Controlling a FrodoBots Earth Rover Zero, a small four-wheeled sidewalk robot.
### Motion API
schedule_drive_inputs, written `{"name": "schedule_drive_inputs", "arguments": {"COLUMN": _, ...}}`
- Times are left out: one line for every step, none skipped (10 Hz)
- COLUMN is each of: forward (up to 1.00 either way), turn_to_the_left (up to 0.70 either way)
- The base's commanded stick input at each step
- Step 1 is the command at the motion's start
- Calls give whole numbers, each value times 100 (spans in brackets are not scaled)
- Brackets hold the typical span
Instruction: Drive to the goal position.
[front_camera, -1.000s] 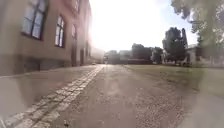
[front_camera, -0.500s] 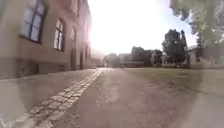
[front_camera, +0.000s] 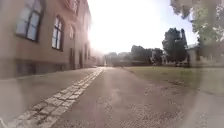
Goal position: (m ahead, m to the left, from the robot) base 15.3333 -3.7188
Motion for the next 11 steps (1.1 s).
{"name": "schedule_drive_inputs", "arguments": {"forward": 44, "turn_to_the_left": 2}}
{"name": "schedule_drive_inputs", "arguments": {"forward": 44, "turn_to_the_left": 2}}
{"name": "schedule_drive_inputs", "arguments": {"forward": 44, "turn_to_the_left": 2}}
{"name": "schedule_drive_inputs", "arguments": {"forward": 44, "turn_to_the_left": 2}}
{"name": "schedule_drive_inputs", "arguments": {"forward": 44, "turn_to_the_left": 2}}
{"name": "schedule_drive_inputs", "arguments": {"forward": 44, "turn_to_the_left": 2}}
{"name": "schedule_drive_inputs", "arguments": {"forward": 44, "turn_to_the_left": 2}}
{"name": "schedule_drive_inputs", "arguments": {"forward": 44, "turn_to_the_left": 2}}
{"name": "schedule_drive_inputs", "arguments": {"forward": 44, "turn_to_the_left": 2}}
{"name": "schedule_drive_inputs", "arguments": {"forward": 44, "turn_to_the_left": 2}}
{"name": "schedule_drive_inputs", "arguments": {"forward": 44, "turn_to_the_left": 2}}
